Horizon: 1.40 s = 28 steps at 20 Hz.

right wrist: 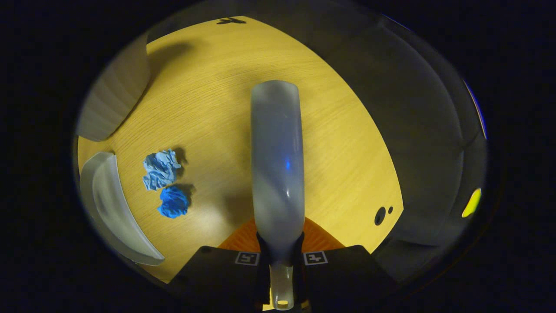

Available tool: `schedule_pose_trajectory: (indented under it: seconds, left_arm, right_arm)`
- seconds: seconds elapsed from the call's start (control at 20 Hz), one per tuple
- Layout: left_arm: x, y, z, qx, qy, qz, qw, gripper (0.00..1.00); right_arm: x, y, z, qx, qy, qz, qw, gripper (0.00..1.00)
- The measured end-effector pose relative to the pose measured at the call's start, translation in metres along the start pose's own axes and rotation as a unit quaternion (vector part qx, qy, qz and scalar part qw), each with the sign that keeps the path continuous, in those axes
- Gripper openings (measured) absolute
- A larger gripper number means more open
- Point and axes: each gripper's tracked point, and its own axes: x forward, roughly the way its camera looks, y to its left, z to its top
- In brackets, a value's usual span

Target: Pick up the small broom and dustpan from the desktop, sweep the trash into the dustpan with the broom, and then empty the trash into the garbage bin.

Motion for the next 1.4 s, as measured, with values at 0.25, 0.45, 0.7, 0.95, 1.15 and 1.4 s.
schedule_pose_trajectory:
  seconds: [0.25,0.45,0.7,0.95,1.15,1.4]
  left_arm:
    - [0.004,0.006,-0.006,0.013,-0.004,0.002,1.0,0.25]
    - [0.004,0.011,-0.008,0.022,-0.009,-0.003,1.0,0.25]
    - [0.005,0.015,-0.014,0.042,-0.016,-0.007,0.999,0.25]
    - [0.005,0.015,-0.024,0.058,-0.017,-0.017,0.998,0.25]
    - [0.007,0.015,-0.031,0.08,-0.021,-0.007,0.997,0.25]
    - [0.003,0.011,-0.024,0.068,-0.055,-0.013,0.996,0.24]
  right_arm:
    - [0.011,0.026,-0.011,-0.123,0.035,-0.008,0.992,0.17]
    - [-0.001,0.053,-0.031,-0.187,0.044,0.026,0.981,0.22]
    - [-0.013,0.102,-0.057,-0.149,0.078,0.199,0.965,0.22]
    - [-0.025,0.107,-0.058,-0.137,0.101,0.313,0.934,0.22]
    - [-0.029,0.1,-0.048,-0.103,0.114,0.377,0.913,0.19]
    - [-0.047,0.061,-0.041,0.005,0.07,0.412,0.908,0.22]
